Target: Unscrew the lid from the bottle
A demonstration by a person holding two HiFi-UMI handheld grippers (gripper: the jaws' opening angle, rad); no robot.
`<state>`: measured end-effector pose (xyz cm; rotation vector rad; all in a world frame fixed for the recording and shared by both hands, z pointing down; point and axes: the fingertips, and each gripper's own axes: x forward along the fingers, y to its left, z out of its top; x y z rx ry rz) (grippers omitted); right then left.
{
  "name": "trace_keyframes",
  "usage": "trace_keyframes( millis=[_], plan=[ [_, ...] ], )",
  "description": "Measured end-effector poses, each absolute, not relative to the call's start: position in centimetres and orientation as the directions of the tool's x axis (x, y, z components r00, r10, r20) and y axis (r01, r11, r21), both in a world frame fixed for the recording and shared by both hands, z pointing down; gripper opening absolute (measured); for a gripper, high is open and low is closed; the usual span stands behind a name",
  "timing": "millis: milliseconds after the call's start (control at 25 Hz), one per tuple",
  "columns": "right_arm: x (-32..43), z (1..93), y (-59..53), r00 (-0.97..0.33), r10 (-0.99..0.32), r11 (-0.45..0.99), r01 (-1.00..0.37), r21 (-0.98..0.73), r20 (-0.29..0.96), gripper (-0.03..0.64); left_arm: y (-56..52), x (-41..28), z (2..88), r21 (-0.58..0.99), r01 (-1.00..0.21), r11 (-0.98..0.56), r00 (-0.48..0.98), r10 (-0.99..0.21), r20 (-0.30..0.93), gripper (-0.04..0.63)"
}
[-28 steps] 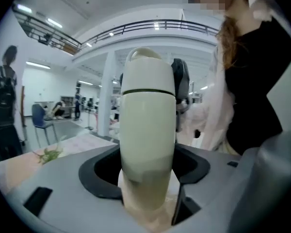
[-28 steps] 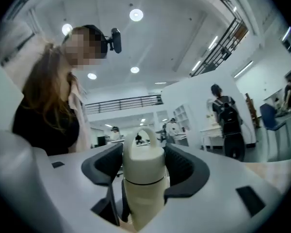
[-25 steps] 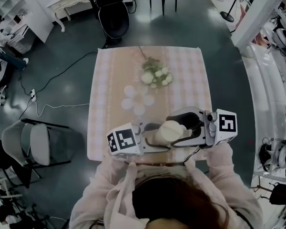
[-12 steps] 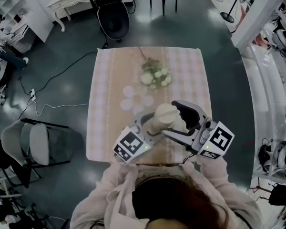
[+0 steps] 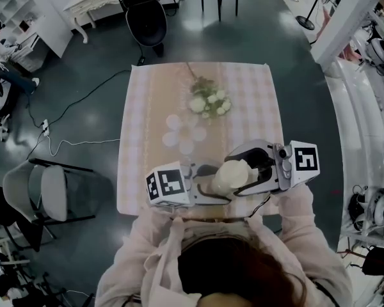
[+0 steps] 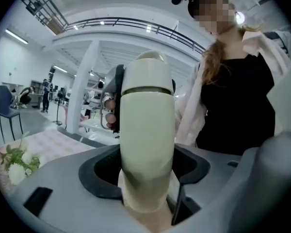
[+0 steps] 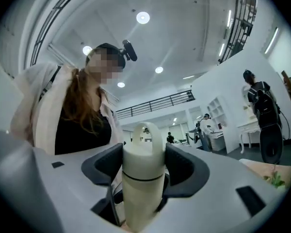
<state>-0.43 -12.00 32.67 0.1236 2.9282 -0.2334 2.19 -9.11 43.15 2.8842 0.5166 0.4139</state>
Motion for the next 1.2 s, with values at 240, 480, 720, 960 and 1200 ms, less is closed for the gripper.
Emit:
trace_keyframes(
  millis=[240,480,720,960,1200],
  plan=[
    [0.2,33.4,-16.0,-0.946,-0.260,0.937,-0.200,-0.286,-0.191,0.426,-14.1,2.5,44.5,0.136,-0.038,-0.990,0.951,0.006,0.310,0.313],
    [-0.3,35.4,-17.5,-0.849,-0.525,0.839,-0.506,-0.203,-0.055,0.308,-15.8,2.8,46.6,-0.012,-0.207,-0.978,0.884,-0.192,0.427,0.313],
    [-0.8,34.1,-12.4,-0.988,-0.073,0.989,-0.055,-0.136,-0.134,0.308,-10.3,3.0,45.7,0.139,0.162,-0.977,0.907,0.203,0.368,0.313],
    [-0.7,32.8,-10.6,-0.972,0.104,0.985,0.129,-0.111,-0.212,0.312,-8.4,3.1,44.8,0.205,0.282,-0.937,0.895,0.334,0.295,0.313],
    [0.8,34.4,-15.2,-0.925,-0.325,0.933,-0.280,-0.225,-0.198,0.424,-13.9,3.4,45.5,0.149,-0.122,-0.981,0.932,-0.062,0.356,0.313]
  ],
)
